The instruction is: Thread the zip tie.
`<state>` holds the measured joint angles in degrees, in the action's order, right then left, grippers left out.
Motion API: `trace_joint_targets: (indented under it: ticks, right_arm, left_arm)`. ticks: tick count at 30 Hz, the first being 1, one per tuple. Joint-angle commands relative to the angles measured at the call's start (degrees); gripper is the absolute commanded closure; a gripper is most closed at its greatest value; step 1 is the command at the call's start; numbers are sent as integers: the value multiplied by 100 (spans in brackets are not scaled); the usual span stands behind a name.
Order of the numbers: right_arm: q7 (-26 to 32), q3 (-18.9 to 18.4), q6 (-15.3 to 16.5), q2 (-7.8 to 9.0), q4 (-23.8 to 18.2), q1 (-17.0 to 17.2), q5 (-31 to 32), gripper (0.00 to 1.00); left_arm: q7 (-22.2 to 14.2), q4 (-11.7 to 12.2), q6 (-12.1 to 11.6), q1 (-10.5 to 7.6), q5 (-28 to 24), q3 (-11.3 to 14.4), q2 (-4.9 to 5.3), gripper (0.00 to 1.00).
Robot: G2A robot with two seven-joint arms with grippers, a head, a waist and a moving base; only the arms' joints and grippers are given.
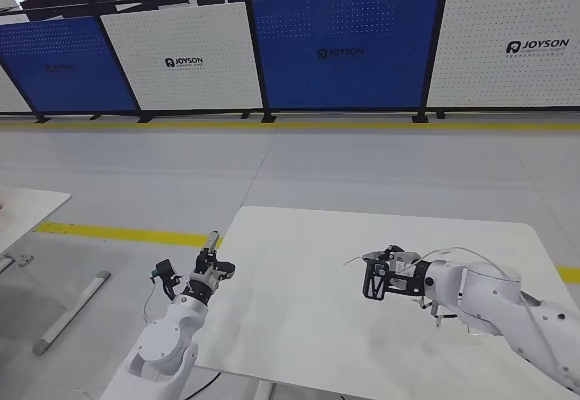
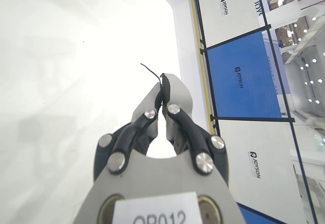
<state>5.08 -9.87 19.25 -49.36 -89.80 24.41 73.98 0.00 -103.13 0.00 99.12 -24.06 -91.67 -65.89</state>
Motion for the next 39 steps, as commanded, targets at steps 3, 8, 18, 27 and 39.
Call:
trace_joint_targets:
  ticks: [3,8,18,27,39]
  right_arm:
    - [-44,-119,-121,-9,-39,105,622,100]
    - [-1337,-283,-61,41,170,212,1452,100]
    - [-3396,13,-243,250,519,-145,1597,100]
    - [-3978,13,24,106,896,-152,1597,100]
    - [-3902,13,24,96,839,-105,1597,100]
  left_arm:
    - [0,0,0,0,0,0,0,0]
    - [0,0,0,0,0,0,0,0]
    - [0,0,0,0,0,0,0,0]
    - [0,0,0,0,0,0,0,0]
    - [0,0,0,0,0,0,0,0]
